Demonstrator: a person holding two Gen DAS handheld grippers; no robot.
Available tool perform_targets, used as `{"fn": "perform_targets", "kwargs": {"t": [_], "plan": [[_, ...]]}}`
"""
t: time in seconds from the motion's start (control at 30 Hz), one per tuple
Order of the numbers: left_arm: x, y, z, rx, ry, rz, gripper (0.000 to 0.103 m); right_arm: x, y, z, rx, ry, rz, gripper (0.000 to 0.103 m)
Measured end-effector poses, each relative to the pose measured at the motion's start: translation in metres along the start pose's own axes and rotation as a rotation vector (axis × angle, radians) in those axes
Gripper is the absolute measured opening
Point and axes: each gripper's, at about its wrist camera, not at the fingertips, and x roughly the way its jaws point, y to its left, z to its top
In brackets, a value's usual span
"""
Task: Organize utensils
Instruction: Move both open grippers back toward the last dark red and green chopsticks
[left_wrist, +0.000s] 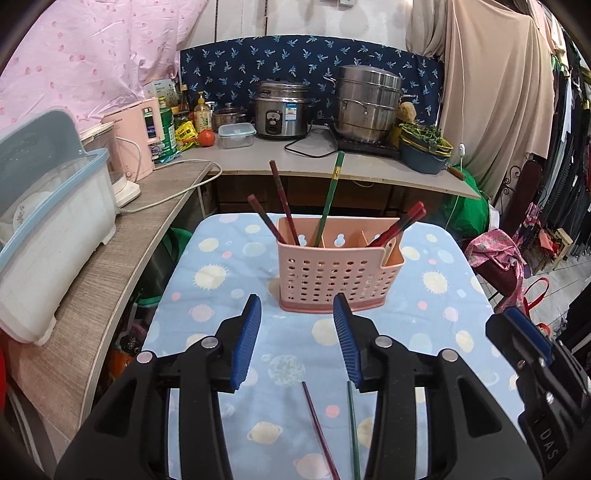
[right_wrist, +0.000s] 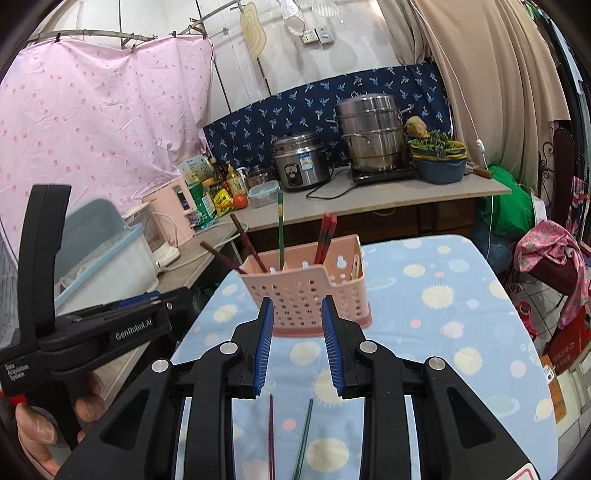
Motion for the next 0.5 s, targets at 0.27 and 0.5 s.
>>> {"fn": "perform_targets", "kwargs": {"t": [0.27,0.5], "plan": [[-0.003,-0.001,-0.029,0.004,0.028,0.025,0.039,-0.004,0.001,-0.032,-0.008,0.066,0.001,0.027],[0.001,0.002,-0.054,0.009,0.065,0.053,0.039,-0.002,0.000,-0.060,-0.007,0.132,-0.005,0.027]]}}
